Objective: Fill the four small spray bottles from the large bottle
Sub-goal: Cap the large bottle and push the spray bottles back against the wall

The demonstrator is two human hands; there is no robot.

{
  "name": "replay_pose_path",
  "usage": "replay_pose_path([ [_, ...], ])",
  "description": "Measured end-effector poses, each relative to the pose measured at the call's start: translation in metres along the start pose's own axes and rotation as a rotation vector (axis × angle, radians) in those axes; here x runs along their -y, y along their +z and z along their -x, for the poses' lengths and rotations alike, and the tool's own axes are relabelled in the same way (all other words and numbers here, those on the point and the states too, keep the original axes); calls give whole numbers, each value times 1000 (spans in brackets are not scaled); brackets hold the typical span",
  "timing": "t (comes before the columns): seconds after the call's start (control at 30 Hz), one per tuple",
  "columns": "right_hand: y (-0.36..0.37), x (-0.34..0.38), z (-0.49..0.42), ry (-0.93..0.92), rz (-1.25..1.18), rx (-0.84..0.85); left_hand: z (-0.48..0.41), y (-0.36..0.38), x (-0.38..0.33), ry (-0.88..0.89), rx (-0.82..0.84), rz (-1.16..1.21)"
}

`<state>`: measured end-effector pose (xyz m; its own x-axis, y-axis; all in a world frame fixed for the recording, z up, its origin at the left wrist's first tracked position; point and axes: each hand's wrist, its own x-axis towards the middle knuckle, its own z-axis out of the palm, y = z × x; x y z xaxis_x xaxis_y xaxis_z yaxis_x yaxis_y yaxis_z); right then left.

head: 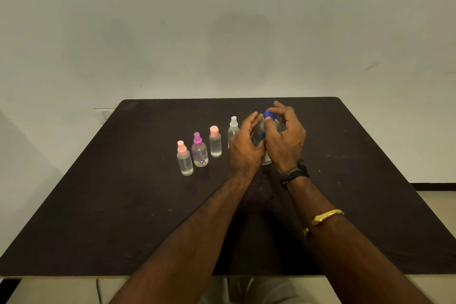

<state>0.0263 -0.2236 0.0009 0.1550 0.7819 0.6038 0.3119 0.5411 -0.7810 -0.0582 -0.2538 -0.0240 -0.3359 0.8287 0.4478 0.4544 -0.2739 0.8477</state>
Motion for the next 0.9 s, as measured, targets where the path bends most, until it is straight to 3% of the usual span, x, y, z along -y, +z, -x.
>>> replay_pose_path([
  [0.17, -4, 1, 1, -36, 61, -24, 1, 1, -1, -5, -7, 21],
  [0.67, -14, -14, 17, 185, -69, 76, 10, -2, 0, 16, -16, 48],
  [0.9, -19, -26, 34, 235, -58, 162, 32, 3, 18, -105, 13, 158],
])
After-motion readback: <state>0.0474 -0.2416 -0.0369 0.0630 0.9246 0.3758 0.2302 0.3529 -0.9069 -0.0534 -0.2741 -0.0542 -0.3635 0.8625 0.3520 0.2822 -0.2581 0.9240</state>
